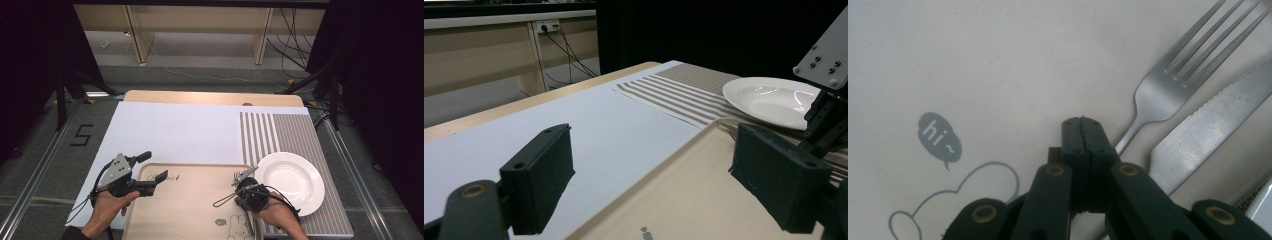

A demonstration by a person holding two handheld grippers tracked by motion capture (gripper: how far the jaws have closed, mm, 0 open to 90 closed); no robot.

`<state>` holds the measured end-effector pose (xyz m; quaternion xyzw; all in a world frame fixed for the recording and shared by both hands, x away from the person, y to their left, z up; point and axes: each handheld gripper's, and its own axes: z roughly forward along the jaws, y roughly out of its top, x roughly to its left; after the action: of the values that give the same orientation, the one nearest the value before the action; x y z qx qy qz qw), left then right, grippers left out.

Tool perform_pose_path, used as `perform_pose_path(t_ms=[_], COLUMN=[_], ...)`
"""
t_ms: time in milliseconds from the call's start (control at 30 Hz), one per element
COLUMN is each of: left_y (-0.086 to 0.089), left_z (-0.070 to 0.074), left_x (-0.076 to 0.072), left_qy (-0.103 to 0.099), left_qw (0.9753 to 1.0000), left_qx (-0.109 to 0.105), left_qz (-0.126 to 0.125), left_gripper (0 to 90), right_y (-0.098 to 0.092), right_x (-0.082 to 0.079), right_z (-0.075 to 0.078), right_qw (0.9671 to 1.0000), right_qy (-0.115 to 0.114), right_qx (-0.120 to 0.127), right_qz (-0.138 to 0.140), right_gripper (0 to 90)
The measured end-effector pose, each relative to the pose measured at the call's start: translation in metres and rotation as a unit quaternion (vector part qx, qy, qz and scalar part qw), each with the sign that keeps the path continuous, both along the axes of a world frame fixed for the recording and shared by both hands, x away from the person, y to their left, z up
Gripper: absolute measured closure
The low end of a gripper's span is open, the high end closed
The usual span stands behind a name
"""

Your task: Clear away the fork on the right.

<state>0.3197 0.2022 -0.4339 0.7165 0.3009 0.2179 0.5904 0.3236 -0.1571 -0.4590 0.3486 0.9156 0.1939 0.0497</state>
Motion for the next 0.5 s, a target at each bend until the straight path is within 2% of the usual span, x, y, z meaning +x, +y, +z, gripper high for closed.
perform_pose_path(t_ms=[133, 200, 300, 367, 433, 467, 500], left_y=[0.0, 0.0, 0.0, 0.0, 0.0, 0.0, 0.001], left_z=[0.0, 0.0, 0.0, 0.0, 0.0, 0.0, 0.0], left_x=[0.0, 0.0, 0.0, 0.0, 0.0, 0.0, 0.0], left_qy=[0.0, -0.001, 0.001, -0.001, 0.0, 0.0, 0.001], left_qw=[1.0, 1.0, 1.0, 1.0, 1.0, 1.0, 1.0], left_qx=[0.0, -0.005, 0.0, 0.002, 0.003, 0.002, 0.002], left_qz=[0.001, -0.001, 0.001, 0.001, 0.001, 0.002, 0.002], left_gripper=[16.2, 16.3, 16.2, 16.3, 16.3, 16.3, 16.2], right_y=[-0.003, -0.006, -0.013, -0.019, -0.025, -0.027, -0.029], right_x=[0.0, 0.001, 0.004, 0.006, 0.008, 0.007, 0.008], right_z=[0.003, 0.006, 0.009, 0.012, 0.015, 0.018, 0.019], right_qw=[0.9998, 0.9992, 0.9974, 0.9938, 0.9874, 0.9849, 0.9845], right_qy=[-0.004, 0.0, 0.008, 0.015, 0.029, 0.033, 0.026], right_qx=[0.016, 0.039, 0.069, 0.105, 0.147, 0.158, 0.164], right_qz=[-0.006, -0.004, -0.019, -0.031, -0.05, -0.062, -0.058], right_gripper=[82.8, 66.9, 54.4, 44.0, 37.7, 34.7, 33.0])
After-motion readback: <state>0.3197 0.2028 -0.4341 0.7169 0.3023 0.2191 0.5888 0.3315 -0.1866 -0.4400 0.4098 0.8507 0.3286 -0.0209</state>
